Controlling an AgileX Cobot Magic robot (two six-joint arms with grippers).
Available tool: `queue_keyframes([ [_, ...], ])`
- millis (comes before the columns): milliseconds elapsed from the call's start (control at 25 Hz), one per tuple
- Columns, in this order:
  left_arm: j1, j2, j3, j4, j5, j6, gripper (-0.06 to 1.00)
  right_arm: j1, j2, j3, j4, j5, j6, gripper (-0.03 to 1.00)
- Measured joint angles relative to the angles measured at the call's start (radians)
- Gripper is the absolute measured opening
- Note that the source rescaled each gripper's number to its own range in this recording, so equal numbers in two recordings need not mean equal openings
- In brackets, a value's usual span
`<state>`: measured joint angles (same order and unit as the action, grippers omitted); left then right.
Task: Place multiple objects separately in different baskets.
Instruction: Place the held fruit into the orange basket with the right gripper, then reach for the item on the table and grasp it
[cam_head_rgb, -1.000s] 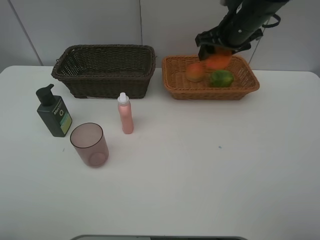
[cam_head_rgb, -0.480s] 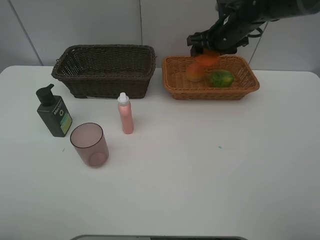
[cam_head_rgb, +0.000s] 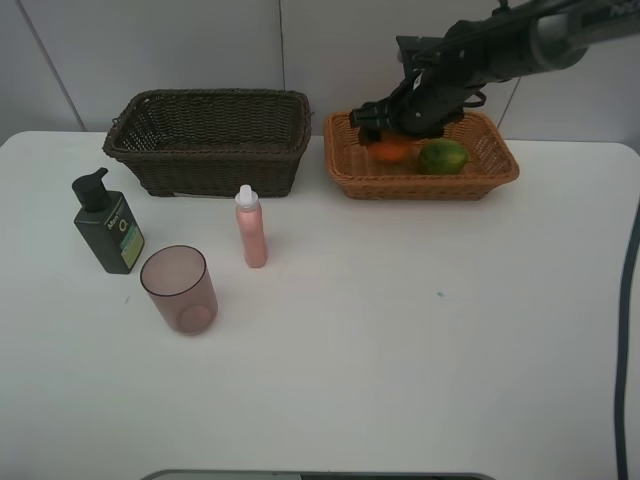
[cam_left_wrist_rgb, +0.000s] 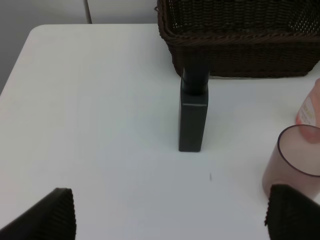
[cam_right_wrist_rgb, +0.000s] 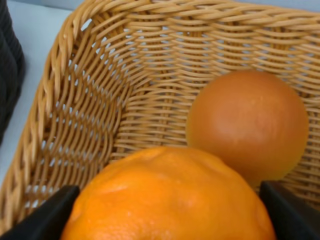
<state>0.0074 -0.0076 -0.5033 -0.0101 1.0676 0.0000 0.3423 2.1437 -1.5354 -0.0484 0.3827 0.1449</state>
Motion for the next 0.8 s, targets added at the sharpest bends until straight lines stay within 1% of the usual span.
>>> queue_keyframes([
  [240, 0.0, 0.0, 0.0, 0.0, 0.0, 0.0, 0.98, 0.004, 0.003, 0.0, -0.01, -0.005, 0.0, 0.32],
  [280, 0.0, 0.0, 0.0, 0.0, 0.0, 0.0, 0.98, 0.007, 0.003, 0.0, -0.01, -0.006, 0.0, 0.34],
  [320, 0.0, 0.0, 0.0, 0.0, 0.0, 0.0, 0.98, 0.011, 0.003, 0.0, -0.01, -0.008, 0.0, 0.4],
  [360, 0.0, 0.0, 0.0, 0.0, 0.0, 0.0, 0.98, 0.015, 0.003, -0.001, -0.011, -0.009, -0.001, 0.5],
  [440, 0.0, 0.0, 0.0, 0.0, 0.0, 0.0, 0.98, 0.021, 0.003, -0.004, -0.011, -0.011, -0.003, 0.64],
  [480, 0.0, 0.0, 0.0, 0.0, 0.0, 0.0, 0.98, 0.023, 0.003, -0.005, -0.011, -0.011, -0.003, 0.68],
  [600, 0.0, 0.0, 0.0, 0.0, 0.0, 0.0, 0.98, 0.026, 0.0, -0.007, -0.012, 0.001, -0.003, 0.73],
  [800, 0.0, 0.0, 0.0, 0.0, 0.0, 0.0, 0.98, 0.033, -0.056, -0.005, -0.023, 0.07, -0.003, 0.74],
])
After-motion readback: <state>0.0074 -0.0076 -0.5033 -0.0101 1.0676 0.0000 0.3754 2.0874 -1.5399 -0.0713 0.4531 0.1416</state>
